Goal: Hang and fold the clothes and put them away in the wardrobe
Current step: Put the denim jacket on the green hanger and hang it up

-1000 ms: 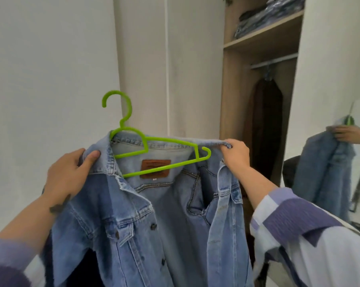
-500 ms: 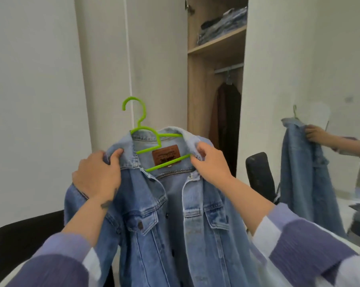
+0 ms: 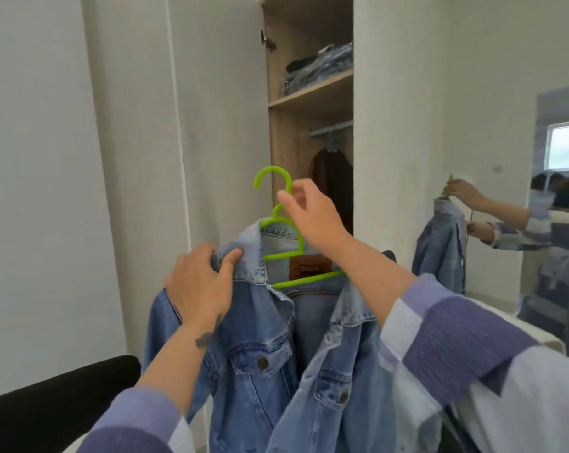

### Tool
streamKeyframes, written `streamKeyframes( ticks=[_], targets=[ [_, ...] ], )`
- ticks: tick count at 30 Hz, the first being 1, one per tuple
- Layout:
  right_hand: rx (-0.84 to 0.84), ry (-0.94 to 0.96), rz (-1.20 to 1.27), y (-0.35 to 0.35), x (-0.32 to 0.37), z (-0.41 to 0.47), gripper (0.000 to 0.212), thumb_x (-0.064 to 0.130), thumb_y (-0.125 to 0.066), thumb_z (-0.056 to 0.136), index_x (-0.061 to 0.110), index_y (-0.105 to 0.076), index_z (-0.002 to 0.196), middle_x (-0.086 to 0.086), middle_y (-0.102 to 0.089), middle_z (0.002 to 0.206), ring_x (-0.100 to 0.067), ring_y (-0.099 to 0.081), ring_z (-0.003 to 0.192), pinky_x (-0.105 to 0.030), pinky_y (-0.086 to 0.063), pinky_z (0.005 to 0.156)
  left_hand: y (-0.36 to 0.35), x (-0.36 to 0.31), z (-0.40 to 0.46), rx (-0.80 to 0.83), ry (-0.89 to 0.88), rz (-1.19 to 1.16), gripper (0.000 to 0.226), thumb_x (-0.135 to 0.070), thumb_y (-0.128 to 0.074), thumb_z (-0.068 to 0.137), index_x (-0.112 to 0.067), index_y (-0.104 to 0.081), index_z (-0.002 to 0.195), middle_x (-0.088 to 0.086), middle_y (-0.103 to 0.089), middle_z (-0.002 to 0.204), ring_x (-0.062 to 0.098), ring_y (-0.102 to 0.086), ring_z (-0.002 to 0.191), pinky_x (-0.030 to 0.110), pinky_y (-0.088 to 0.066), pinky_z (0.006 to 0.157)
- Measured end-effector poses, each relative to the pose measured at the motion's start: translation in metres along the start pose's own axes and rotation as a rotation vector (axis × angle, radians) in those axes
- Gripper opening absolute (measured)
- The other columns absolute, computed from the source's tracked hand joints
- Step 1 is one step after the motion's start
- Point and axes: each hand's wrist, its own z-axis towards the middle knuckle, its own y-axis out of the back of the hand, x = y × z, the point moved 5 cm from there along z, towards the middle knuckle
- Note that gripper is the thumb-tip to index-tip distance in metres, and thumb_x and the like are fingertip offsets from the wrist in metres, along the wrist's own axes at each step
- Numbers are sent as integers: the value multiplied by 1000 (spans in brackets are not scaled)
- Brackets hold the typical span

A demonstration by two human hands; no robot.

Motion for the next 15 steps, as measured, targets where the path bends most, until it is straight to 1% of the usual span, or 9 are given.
streamKeyframes(
  ticks=[1,2,4,5,6,9,12,15],
  targets=[
    [-2,-76,217,-5,3,6,18,32,-52,95,14,-53,99,-5,-64,79,-22,-62,74,-41,-50,77,-2,-1,0,10,-9,4,49,-61,-47,84,-17,-43,62,3,-53,65,31,-50,72,37,-36,61],
    [-15,-146,412,-9,4,11,16,28,-49,97,13,-51,92,-4,-58,65,-20,-58,61,-40,-49,69,-4,0,0,19,-17,10,48,-60,-47,85,-18,-42,63,2,-52,65,31,-50,73,36,-34,61],
    [9,-297,705,-16,3,16,25,29,-48,98,14,-49,78,5,-39,44,-12,-41,40,-33,-45,58,-6,1,0,39,-26,9,46,-59,-48,85,-19,-39,63,0,-49,64,28,-47,74,35,-31,62],
    [27,-340,785,-19,1,16,29,32,-49,97,16,-47,73,7,-30,40,-10,-32,35,-31,-43,54,-8,1,0,55,-30,-1,45,-58,-49,86,-20,-38,63,-2,-47,64,26,-44,74,35,-30,63],
    [23,-352,806,-22,-1,16,33,34,-52,95,17,-44,68,8,-26,40,-9,-28,33,-30,-39,51,-10,2,0,72,-37,-9,44,-57,-49,86,-21,-37,64,-4,-46,65,24,-42,74,35,-30,65],
    [-77,-321,701,-25,-8,16,44,38,-61,89,21,-35,59,2,-20,47,-11,-25,32,-28,-27,44,-15,4,2,136,-43,-75,39,-46,-43,94,-23,-35,63,-6,-44,71,23,-40,79,35,-29,70],
    [-162,-305,632,-28,-13,19,48,39,-66,85,20,-32,57,-1,-17,54,-14,-22,38,-25,-27,38,-23,8,8,212,39,-168,35,-29,-31,101,-16,-40,70,-1,-49,84,24,-40,88,35,-29,76],
    [-186,-271,547,-31,-17,19,50,40,-66,85,20,-31,56,0,-19,52,-16,-23,39,-23,-29,36,-30,10,15,182,115,-206,33,-25,-30,101,-12,-48,76,10,-57,95,31,-45,97,39,-34,82]
  ],
)
